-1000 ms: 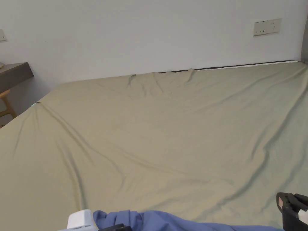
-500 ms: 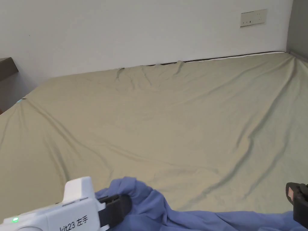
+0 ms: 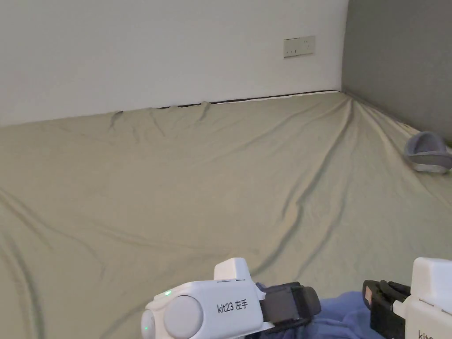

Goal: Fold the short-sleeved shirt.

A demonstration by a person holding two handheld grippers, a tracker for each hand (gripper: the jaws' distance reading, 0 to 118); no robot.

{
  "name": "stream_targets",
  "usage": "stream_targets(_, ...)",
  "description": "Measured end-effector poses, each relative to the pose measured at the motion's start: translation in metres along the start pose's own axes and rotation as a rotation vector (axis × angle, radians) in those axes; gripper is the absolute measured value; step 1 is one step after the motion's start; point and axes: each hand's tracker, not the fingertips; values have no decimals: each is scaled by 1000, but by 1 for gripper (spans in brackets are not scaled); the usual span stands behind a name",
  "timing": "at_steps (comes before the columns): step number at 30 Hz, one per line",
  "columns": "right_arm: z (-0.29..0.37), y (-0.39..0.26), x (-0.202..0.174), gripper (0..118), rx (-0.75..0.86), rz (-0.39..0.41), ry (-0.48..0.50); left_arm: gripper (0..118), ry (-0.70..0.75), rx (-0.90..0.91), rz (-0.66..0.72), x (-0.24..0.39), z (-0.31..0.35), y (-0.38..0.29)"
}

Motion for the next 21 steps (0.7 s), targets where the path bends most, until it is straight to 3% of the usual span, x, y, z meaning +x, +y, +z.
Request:
stream_targets(2,4,1,-3,0,0,-1,-5,94,2,66,-10,0,30,7)
stream_targets(5,8,-2,-5,0,7,-8,-14,89,122,250,-10,-9,78,-1)
stream_targets(6,7,-2,-3,0,7,-8,-12,77,191,268,-20,-13,88,-4)
stream_targets(8,7,-4,-4,0,3,-7,-8,0,317,220,-71,-17,97,-11)
stream_targets(10,4,-6,-6,0,-7,-5,-2,0,399,171,-89,-20,92,-20)
stream_targets(21,5,-10,-3,0,-30,-2,28,0,303,-51,-142,1,-10,-35)
